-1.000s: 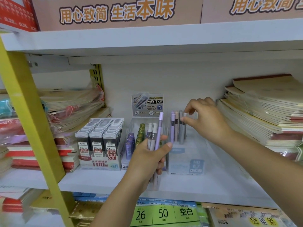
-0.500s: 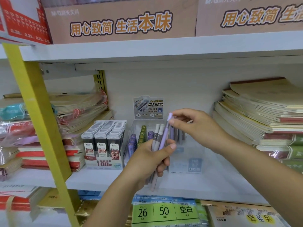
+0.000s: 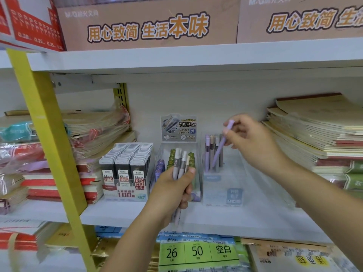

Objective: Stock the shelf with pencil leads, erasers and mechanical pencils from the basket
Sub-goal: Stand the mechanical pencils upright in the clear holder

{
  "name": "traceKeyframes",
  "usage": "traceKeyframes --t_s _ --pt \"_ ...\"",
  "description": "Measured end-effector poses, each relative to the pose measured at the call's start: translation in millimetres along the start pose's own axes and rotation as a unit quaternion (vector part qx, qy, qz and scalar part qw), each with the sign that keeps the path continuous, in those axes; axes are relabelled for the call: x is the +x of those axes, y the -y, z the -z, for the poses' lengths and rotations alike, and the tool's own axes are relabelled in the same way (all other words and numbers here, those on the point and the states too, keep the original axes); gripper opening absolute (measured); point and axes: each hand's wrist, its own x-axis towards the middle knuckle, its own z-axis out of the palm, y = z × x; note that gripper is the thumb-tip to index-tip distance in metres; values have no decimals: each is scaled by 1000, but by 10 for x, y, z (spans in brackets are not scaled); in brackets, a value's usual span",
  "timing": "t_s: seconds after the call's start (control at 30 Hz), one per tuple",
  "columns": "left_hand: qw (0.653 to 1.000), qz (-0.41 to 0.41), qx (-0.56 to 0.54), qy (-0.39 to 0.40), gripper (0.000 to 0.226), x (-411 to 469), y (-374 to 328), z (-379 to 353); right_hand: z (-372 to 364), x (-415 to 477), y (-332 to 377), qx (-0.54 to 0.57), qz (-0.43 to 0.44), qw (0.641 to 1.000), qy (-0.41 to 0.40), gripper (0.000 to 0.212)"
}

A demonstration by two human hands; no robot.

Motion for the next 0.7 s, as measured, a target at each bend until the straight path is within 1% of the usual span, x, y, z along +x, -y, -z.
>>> traceKeyframes --t_s 0.03,0.1,0.23,0.33,0.43,0.53,0.63,0.7 --pt "1000 -1 -1 -7 18 11 7 -18 -48 -1 -39 -39 5 999 20 12" --pt "1000 -1 -7 -17 17 34 18 -54 -126 -6 -87 -73 17 997 35 15" --pt "1000 0 -17 -18 6 80 38 -81 -196 -3 -132 -66 24 996 52 22" --pt "1000 1 -20 -15 13 117 63 -82 -225 4 -150 -65 21 996 64 24" --pt "1000 2 -24 -7 18 132 89 -77 -234 19 -141 -57 13 996 65 22" --pt "1000 6 -27 -3 19 145 113 -73 -234 38 -145 -56 13 996 72 22" --pt "1000 9 -25 -1 18 162 122 -73 -243 58 -165 -82 20 993 80 27" --pt "1000 10 -21 3 17 166 118 -74 -257 74 -183 -99 24 992 81 26"
